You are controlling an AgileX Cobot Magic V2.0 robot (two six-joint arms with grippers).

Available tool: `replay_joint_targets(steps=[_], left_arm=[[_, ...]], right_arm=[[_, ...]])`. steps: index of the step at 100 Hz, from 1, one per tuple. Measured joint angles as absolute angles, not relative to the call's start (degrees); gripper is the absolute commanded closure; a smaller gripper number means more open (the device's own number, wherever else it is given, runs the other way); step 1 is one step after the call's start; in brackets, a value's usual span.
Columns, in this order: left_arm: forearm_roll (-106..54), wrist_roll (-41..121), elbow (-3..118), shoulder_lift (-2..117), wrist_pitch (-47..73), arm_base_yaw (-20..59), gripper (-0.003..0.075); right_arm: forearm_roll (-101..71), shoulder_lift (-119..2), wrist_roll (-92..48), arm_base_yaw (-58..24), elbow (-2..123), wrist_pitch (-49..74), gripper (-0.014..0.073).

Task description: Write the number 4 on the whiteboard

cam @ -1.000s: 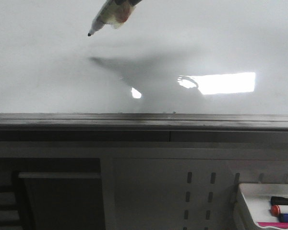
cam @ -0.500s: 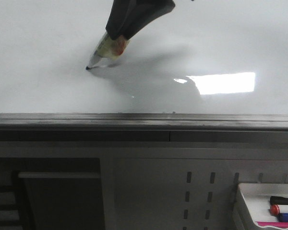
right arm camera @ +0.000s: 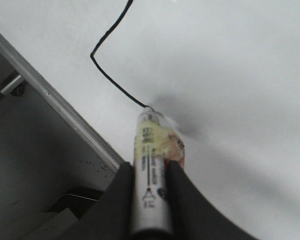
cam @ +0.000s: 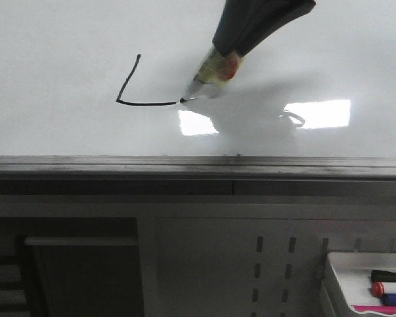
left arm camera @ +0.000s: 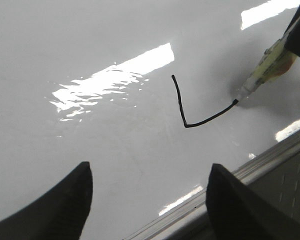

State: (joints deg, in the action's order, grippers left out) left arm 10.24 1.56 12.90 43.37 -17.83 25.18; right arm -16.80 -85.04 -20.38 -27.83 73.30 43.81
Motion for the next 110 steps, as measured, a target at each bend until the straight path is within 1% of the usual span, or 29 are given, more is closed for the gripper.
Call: replay_joint_targets(steps=[34, 46, 69, 97, 110], left_arm=[[10.2, 1.6, 12.9, 43.4, -17.8, 25.2, 0.0281], [10.2, 1.6, 12.9, 43.4, -17.9, 25.2, 0.0281], [10.5, 1.6, 12.9, 43.4, -17.9, 25.2, 0.0281], [18.9, 1.6, 12.9, 43.4, -18.8, 25.5, 0.0281], [24.6, 1.4, 12.9, 45.9, -21.6, 29.3, 0.0281]], right_arm=[[-15.7, -86.2, -20.5, -30.5, 80.2, 42.8, 0.0657], [-15.7, -88.2, -20.5, -30.5, 80.3, 42.3, 0.0657], [-15.9, -90.1, -20.5, -32.0, 78.1, 47.6, 0.0657], [-15.9, -90.1, -20.5, -34.9, 77.0, 48.3, 0.0658], [-16.0, -89.1, -20.5, -38.5, 78.6, 50.6, 0.0658]])
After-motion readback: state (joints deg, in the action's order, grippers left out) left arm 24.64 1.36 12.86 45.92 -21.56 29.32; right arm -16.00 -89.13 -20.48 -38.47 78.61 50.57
